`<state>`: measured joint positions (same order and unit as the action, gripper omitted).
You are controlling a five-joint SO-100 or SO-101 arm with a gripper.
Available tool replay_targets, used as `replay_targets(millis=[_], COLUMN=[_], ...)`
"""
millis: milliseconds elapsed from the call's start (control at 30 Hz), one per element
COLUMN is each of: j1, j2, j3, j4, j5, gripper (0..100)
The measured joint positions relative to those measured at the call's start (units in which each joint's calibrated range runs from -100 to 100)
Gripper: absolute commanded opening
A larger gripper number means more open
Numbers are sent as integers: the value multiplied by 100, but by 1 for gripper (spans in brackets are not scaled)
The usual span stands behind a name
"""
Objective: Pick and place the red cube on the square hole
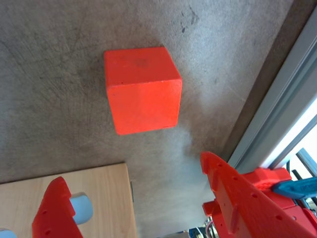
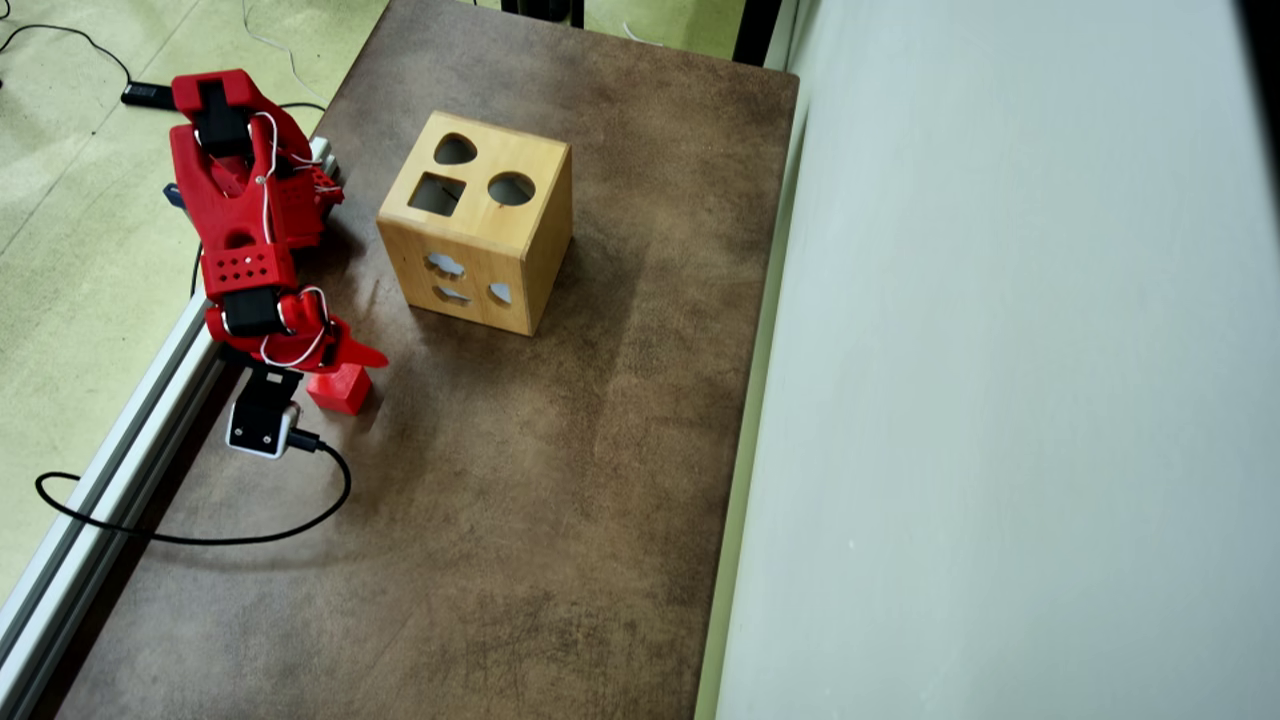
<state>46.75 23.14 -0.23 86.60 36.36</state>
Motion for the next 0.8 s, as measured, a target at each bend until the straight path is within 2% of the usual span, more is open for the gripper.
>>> replay_targets(millis=[800], j1=[208], j2=[466], j3=[99], j4=[-767], j5=[5], gripper=[39])
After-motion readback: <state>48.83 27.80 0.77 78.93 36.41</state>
